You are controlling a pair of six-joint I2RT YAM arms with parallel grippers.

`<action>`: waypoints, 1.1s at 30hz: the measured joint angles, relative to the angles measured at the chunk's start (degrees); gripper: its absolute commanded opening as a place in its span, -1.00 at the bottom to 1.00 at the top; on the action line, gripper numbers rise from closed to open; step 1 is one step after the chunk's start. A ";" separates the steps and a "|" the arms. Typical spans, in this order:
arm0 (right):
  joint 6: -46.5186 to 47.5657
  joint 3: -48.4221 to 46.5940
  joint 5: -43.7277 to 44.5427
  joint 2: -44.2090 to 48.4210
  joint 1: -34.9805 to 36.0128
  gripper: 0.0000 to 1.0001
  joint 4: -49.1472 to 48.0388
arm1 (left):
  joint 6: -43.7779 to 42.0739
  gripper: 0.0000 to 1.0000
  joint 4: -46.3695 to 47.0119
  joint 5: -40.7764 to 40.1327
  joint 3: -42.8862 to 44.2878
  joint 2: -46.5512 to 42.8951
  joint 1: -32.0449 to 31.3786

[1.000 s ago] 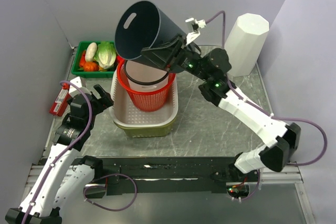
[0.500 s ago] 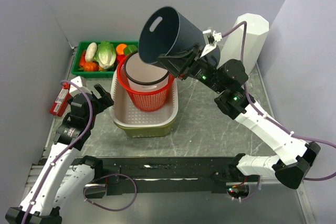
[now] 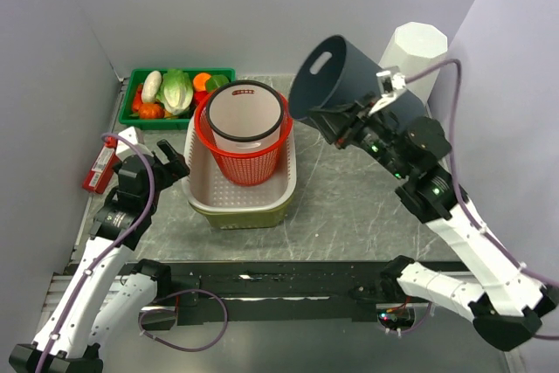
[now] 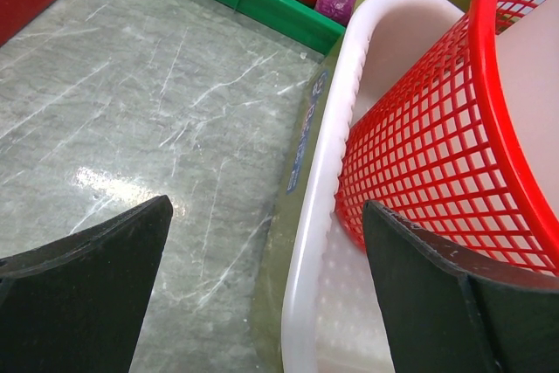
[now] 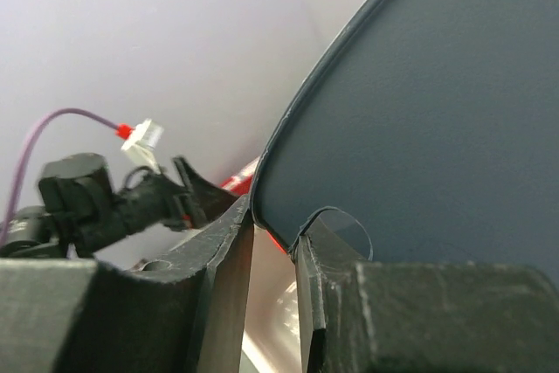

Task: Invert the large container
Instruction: Turn the container upside down at the center of the board.

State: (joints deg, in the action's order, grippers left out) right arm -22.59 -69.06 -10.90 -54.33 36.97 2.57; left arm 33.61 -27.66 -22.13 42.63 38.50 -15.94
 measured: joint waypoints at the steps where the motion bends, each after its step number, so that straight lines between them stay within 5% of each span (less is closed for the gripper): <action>1: 0.24 0.63 0.68 1.22 -0.42 -0.67 0.92 | 0.00 0.93 -0.02 0.00 0.02 0.09 0.00; 17: 2.86 8.70 12.04 7.65 -3.96 -0.63 21.38 | -0.04 0.93 0.02 0.44 0.02 0.42 0.00; 33: 5.42 7.41 15.54 -3.21 -6.60 -0.63 36.20 | -0.13 0.93 0.28 1.33 0.02 1.09 0.00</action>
State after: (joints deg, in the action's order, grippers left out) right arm -17.17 -61.65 4.64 -57.54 30.37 38.76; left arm 33.47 -27.38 -20.80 42.65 39.59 -15.94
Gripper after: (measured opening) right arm 0.295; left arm 0.966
